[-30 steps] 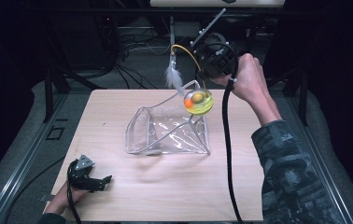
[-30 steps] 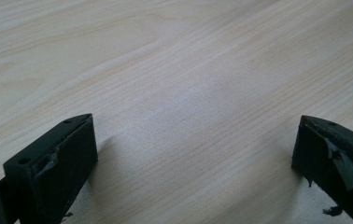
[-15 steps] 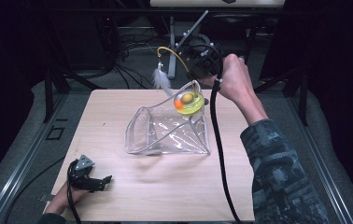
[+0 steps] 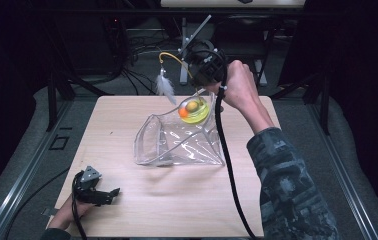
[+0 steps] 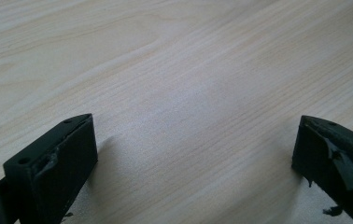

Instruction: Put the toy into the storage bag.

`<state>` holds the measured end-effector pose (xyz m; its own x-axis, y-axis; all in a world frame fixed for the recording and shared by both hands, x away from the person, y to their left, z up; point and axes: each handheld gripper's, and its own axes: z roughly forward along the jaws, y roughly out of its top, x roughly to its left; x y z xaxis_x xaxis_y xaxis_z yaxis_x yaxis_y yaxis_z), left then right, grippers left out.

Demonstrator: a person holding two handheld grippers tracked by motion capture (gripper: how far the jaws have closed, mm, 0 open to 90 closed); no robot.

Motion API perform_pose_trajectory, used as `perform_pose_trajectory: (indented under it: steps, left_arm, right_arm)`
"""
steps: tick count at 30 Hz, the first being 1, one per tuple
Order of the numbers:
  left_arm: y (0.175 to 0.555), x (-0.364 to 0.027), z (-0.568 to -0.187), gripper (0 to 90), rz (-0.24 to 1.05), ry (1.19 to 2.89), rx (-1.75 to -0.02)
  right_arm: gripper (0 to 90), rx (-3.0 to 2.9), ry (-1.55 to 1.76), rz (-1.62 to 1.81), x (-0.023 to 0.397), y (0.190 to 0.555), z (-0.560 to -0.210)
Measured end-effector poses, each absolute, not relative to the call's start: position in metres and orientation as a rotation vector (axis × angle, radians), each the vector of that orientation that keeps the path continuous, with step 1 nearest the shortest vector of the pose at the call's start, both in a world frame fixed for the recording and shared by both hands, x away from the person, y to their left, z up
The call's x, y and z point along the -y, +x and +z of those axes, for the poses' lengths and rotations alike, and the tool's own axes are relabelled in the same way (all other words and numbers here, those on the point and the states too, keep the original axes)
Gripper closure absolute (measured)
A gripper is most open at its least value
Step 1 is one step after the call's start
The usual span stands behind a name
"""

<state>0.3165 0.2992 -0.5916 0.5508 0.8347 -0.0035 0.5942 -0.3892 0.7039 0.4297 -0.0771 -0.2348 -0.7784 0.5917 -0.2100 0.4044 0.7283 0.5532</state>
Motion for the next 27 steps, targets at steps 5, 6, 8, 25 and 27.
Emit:
perform_pose_trajectory:
  steps: [5, 6, 8, 25, 27]
  left_arm:
    - [0.316, -0.299, -0.592, 0.0, 0.467, 2.122, -1.145]
    - [0.316, -0.299, -0.592, 0.0, 0.467, 2.121, -1.146]
    - [0.316, -0.299, -0.592, 0.0, 0.467, 2.122, -1.146]
    - [0.316, -0.299, -0.591, 0.0, 0.462, 2.128, -1.143]
    - [0.316, -0.299, -0.591, 0.0, 0.463, 2.126, -1.143]
  right_arm:
    - [88.3, -2.568, 0.771, 0.704, 0.071, 0.433, -0.241]
    - [88.2, -2.57, 0.773, 0.704, 0.069, 0.433, -0.243]
    - [88.2, -2.576, 0.772, 0.702, 0.066, 0.435, -0.247]
    - [88.3, -2.627, 0.777, 0.669, 0.048, 0.443, -0.281]
    - [88.3, -2.63, 0.781, 0.662, 0.047, 0.444, -0.286]
